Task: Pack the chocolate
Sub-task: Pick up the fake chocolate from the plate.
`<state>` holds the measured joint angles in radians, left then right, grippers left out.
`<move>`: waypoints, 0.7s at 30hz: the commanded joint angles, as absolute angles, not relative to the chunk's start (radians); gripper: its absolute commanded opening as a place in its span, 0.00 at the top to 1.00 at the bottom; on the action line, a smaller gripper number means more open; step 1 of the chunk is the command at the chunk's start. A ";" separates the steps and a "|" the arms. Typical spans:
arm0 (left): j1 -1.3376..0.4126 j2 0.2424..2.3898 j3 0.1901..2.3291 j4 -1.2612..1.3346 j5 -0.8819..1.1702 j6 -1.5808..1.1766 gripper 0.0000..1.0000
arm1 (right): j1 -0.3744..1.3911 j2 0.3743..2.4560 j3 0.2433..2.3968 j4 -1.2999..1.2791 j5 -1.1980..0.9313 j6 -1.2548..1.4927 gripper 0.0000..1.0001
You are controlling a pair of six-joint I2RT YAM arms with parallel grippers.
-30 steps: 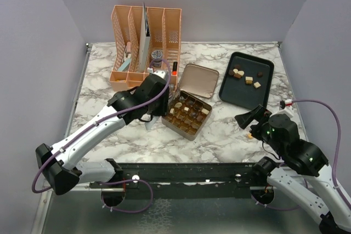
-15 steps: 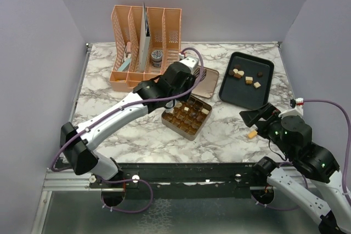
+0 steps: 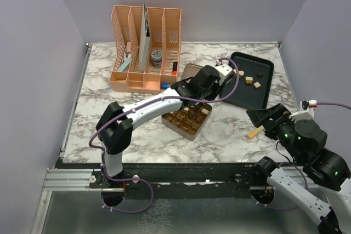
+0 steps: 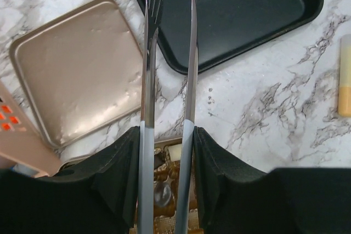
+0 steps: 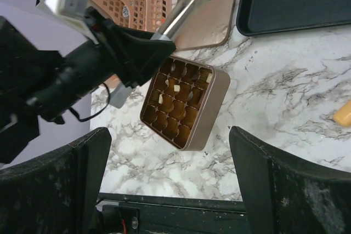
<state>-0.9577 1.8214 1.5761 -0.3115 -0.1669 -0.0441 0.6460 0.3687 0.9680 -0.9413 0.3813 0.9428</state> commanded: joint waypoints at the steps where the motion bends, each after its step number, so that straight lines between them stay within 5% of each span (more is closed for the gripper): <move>1: -0.957 1.896 1.607 -0.149 -0.075 -0.005 0.56 | 0.643 0.355 0.994 -0.986 0.419 0.951 0.06; 21: -0.957 2.279 1.904 -0.081 -0.075 0.108 0.55 | 0.643 0.374 1.026 -0.984 0.438 0.960 0.07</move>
